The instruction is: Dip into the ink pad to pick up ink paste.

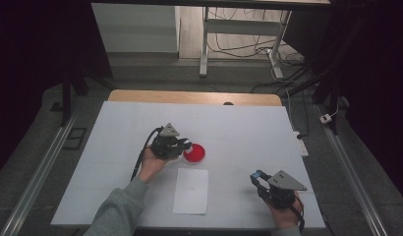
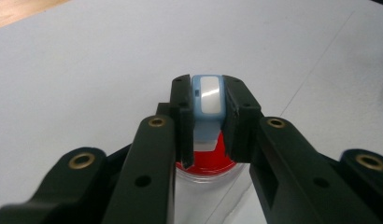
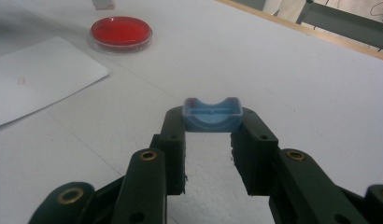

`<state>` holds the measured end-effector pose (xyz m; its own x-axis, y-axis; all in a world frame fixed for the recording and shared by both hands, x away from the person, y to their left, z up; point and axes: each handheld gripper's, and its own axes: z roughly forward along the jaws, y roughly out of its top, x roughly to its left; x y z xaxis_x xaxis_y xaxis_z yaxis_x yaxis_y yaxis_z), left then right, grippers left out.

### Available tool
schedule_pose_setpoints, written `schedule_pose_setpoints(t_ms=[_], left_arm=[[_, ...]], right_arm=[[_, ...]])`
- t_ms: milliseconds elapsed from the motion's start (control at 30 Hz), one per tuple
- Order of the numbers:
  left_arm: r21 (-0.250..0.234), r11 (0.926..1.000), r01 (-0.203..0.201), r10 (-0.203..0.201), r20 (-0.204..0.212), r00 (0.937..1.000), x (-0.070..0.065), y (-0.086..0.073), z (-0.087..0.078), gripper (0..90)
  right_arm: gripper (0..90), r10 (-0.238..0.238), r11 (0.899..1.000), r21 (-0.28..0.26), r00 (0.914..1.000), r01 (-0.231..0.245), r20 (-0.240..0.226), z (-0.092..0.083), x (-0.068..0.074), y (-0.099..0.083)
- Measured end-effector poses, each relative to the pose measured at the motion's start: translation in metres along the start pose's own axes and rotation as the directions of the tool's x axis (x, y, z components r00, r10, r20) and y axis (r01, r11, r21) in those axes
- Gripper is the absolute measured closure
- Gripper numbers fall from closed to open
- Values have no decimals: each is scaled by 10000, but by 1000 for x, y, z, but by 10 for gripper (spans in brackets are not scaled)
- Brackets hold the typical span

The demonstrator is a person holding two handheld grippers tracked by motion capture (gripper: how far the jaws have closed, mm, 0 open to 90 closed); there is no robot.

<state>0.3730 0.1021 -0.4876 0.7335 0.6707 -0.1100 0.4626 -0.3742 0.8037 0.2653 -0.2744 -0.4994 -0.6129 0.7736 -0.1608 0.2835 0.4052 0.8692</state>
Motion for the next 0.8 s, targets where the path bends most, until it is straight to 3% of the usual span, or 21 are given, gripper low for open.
schedule_pose_setpoints(t_ms=[800], left_arm=[[-382,9993,-39,72,842,9964,-8,7,-19,759]], right_arm=[[659,19,10000,-30,10000,-19,2,-1,0,0]])
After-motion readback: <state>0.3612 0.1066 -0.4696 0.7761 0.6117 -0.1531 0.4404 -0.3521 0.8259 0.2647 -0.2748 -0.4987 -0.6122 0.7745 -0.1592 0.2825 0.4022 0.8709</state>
